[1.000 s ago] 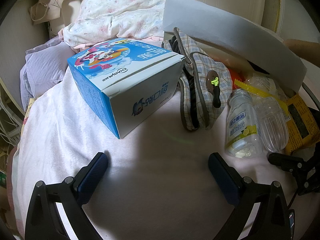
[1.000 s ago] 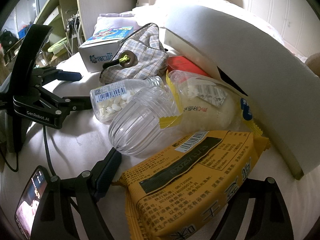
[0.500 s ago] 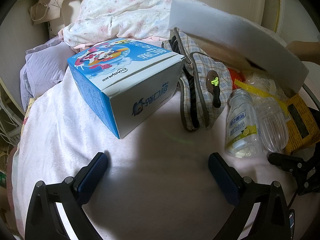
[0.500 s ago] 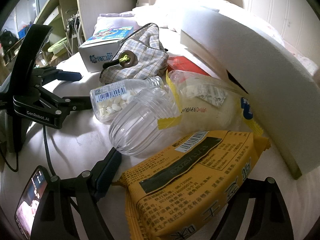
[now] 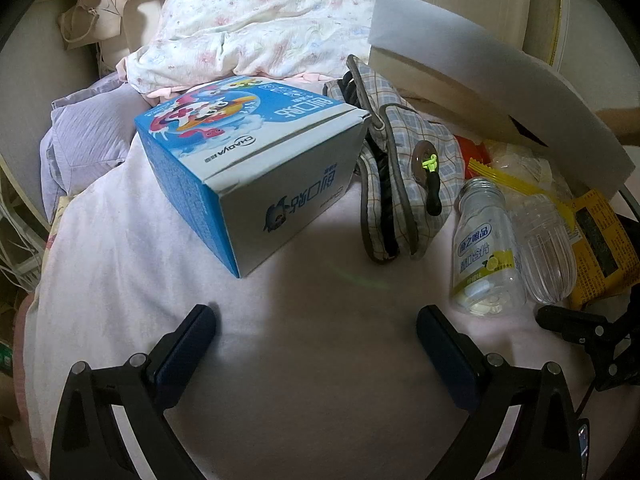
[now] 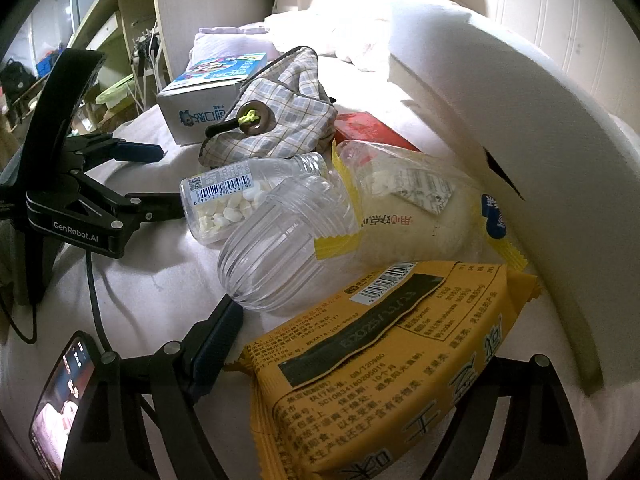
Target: Organize objects
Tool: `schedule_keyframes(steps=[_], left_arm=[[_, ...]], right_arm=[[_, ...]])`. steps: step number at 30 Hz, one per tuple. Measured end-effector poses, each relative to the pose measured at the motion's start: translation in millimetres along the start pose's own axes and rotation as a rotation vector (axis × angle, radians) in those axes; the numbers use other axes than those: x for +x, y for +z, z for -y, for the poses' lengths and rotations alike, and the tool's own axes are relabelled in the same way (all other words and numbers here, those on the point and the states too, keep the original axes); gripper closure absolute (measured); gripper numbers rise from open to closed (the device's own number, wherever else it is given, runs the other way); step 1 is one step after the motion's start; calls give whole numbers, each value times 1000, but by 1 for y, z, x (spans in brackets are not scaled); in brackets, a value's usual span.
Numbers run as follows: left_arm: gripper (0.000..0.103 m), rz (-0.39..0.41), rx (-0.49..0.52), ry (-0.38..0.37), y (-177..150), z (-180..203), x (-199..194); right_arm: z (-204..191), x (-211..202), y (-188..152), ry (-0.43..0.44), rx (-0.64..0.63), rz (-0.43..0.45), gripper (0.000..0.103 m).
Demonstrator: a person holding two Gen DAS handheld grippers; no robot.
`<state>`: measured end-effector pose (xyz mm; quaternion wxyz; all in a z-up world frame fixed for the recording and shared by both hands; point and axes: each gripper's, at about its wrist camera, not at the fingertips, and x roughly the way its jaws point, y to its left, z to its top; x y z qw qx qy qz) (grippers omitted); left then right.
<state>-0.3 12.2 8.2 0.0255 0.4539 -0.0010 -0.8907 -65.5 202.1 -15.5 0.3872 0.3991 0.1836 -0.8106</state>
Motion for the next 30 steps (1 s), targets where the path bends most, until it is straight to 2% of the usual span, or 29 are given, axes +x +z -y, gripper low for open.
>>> schedule_keyframes(steps=[30], left_arm=[[1, 0, 0, 0, 0, 0, -1]], right_arm=[[0, -7, 1, 0, 1, 0, 19]])
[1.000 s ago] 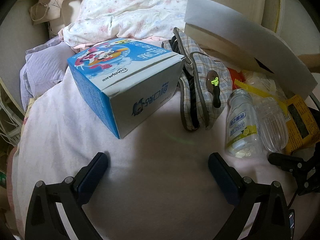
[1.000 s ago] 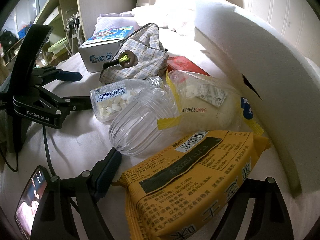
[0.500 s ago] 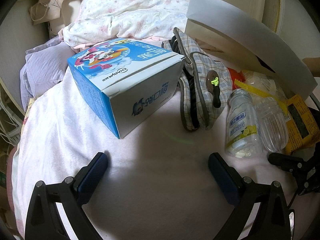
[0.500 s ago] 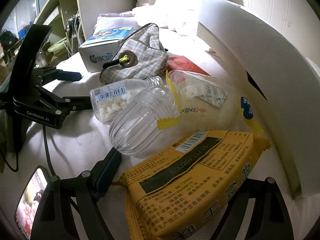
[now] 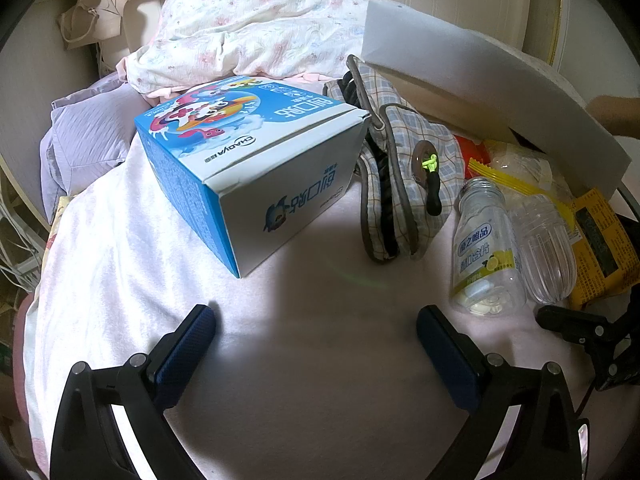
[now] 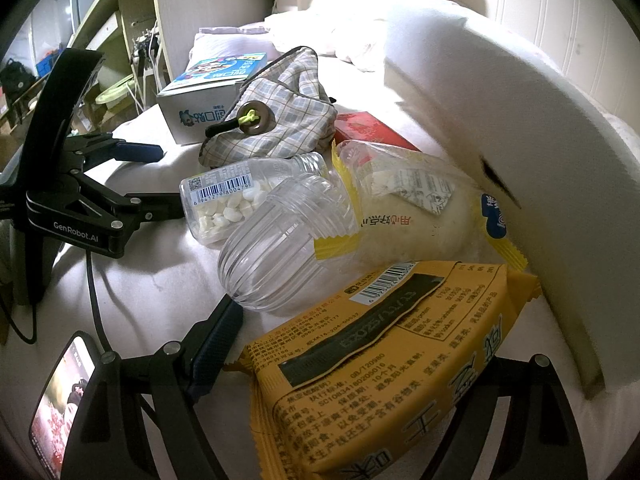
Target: Organize objects
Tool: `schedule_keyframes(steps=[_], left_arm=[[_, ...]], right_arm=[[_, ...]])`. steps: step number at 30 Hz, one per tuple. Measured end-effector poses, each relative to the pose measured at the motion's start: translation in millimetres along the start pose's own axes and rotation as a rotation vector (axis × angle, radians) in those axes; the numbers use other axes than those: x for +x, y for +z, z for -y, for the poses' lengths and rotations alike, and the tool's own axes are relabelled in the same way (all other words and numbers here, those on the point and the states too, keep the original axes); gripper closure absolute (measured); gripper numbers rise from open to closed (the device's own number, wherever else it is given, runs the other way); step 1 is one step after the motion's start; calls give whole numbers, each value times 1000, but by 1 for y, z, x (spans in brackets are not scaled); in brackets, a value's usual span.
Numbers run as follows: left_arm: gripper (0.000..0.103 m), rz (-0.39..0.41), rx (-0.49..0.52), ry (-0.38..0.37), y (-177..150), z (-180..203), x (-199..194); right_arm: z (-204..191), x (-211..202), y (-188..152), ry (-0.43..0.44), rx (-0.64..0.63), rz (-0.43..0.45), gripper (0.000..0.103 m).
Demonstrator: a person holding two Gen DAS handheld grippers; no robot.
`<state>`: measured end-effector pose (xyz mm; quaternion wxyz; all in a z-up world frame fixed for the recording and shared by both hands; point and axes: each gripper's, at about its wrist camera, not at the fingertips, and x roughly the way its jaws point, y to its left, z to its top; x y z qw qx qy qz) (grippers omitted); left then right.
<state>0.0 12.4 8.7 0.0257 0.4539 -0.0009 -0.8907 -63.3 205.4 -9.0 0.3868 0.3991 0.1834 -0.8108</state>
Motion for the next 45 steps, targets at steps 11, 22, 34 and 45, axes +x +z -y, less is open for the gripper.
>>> schedule_keyframes(steps=[11, 22, 34, 45], left_arm=[[1, 0, 0, 0, 0, 0, 0], [1, 0, 0, 0, 0, 0, 0], [1, 0, 0, 0, 0, 0, -1], [1, 0, -1, 0, 0, 0, -1]], right_arm=[[0, -3, 0, 0, 0, 0, 19], [0, -5, 0, -1, 1, 0, 19], [0, -8, 1, -1, 1, 0, 19], [1, -11, 1, -1, 1, 0, 19]])
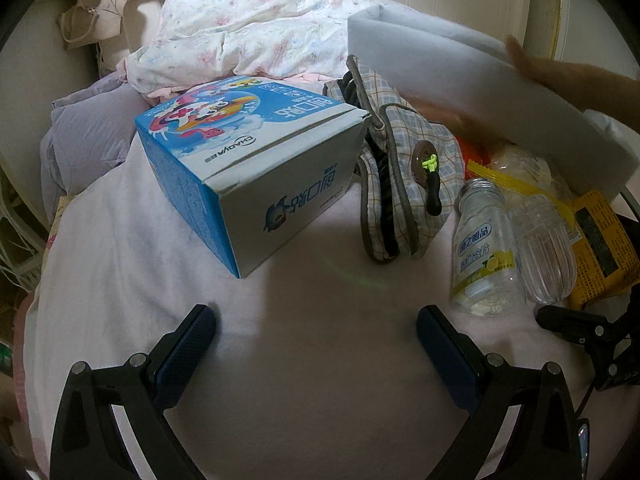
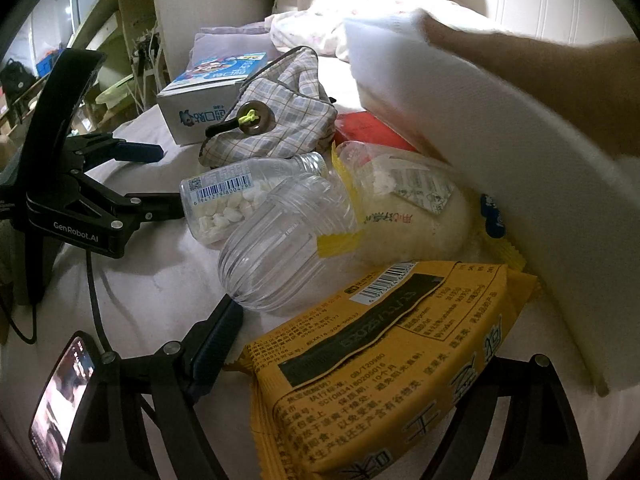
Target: Organize objects
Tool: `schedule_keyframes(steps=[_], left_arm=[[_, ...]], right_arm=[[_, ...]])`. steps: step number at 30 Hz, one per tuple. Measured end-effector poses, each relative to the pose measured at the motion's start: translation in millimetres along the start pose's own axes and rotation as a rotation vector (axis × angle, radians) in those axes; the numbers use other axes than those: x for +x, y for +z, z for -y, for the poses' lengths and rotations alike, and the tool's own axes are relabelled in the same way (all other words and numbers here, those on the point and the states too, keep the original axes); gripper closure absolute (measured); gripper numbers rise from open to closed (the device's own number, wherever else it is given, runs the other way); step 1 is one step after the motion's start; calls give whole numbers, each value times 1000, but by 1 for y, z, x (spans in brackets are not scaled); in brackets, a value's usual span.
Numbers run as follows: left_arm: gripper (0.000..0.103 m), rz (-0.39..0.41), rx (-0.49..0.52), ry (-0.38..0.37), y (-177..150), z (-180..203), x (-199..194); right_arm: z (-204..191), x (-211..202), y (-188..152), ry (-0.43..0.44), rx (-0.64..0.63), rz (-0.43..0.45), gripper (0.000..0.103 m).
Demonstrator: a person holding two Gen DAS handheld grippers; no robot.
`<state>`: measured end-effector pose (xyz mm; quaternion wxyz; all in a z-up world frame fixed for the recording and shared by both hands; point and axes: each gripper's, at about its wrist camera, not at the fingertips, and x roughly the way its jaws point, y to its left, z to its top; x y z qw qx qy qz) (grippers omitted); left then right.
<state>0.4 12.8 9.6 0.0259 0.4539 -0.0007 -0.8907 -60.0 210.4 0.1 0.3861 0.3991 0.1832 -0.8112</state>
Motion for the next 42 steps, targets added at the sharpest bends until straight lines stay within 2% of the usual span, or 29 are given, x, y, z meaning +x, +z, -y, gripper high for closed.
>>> schedule_keyframes(steps=[42], left_arm=[[1, -1, 1, 2, 0, 1, 0]], right_arm=[[-5, -3, 5, -6, 1, -2, 18]])
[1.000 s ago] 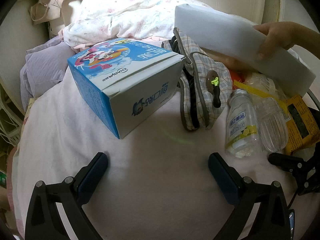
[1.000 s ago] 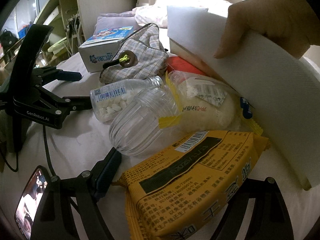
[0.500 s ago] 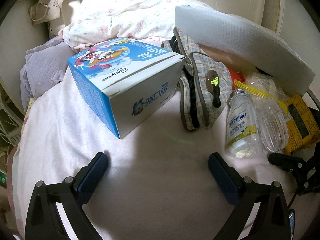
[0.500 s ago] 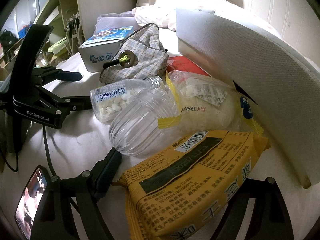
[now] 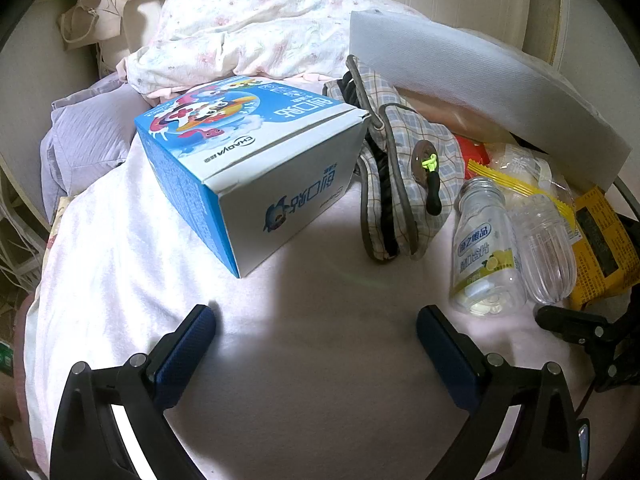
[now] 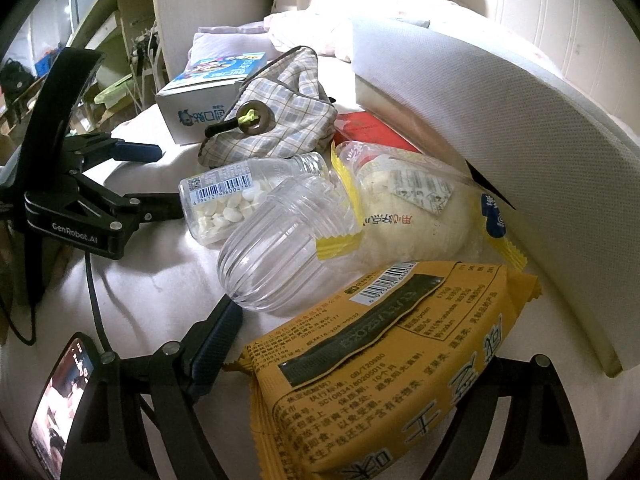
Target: Organize objects
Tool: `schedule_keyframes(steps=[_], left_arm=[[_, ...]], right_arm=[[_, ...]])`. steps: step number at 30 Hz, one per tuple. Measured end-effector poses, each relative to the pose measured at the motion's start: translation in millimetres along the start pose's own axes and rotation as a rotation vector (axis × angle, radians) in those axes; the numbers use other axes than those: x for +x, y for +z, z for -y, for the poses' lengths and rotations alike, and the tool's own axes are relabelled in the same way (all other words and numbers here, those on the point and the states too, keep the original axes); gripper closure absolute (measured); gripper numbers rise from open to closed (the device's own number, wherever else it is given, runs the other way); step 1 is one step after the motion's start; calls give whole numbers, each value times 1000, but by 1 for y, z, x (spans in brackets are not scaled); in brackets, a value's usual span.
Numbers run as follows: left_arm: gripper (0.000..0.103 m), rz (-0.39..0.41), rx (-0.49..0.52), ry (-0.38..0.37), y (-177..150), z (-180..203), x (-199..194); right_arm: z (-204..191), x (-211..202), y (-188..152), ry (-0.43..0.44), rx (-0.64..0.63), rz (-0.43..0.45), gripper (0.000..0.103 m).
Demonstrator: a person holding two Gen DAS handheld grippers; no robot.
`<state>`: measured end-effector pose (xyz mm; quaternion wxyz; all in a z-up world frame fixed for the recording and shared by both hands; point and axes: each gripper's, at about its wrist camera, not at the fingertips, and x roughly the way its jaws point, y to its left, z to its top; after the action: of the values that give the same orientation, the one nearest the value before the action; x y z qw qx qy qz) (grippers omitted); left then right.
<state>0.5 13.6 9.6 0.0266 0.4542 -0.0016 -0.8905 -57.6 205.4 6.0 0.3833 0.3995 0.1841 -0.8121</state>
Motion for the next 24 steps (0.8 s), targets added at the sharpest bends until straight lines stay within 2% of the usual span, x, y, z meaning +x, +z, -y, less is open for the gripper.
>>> schedule_keyframes(steps=[24], left_arm=[[0, -3, 1, 7, 0, 3, 1]], right_arm=[[6, -12, -11, 2, 23, -3, 16]])
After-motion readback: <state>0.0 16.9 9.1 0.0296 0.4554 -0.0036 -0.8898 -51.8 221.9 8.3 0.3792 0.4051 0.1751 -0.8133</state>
